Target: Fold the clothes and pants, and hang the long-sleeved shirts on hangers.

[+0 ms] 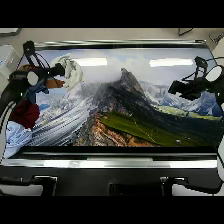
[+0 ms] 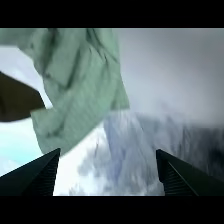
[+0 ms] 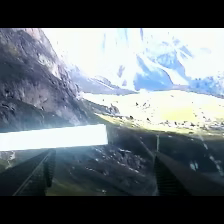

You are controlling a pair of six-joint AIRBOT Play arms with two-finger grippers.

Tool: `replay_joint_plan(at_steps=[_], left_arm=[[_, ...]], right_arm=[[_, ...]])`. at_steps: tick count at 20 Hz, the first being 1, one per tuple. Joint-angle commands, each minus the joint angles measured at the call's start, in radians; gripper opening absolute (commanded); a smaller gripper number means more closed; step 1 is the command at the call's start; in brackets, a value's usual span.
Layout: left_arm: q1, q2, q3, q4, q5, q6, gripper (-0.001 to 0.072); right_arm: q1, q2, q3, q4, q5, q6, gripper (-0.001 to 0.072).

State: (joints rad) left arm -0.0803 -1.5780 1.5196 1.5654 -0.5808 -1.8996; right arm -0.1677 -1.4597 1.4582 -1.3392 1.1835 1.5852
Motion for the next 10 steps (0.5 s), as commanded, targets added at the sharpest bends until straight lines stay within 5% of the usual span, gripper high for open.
replay_joint_plan(at_steps=[1,4,10], left_arm=[[0.127,-0.282,0.341,-0.057,-0.142,-0.05,0.0703],[0.188,-0.498,0.524,-0.274,-0.372,-0.013,0.0714],[0.184,-0.636,0.52,-0.646,-0.373,0.166,0.0714]], right_arm=[[0.001,-0.026,0.0,0.0,0.059,-0.004,0.0677],[0.001,-0.05,0.0,0.001,0.101,-0.004,0.0677],[0.001,-0.062,0.0,0.023,0.109,-0.004,0.0676]])
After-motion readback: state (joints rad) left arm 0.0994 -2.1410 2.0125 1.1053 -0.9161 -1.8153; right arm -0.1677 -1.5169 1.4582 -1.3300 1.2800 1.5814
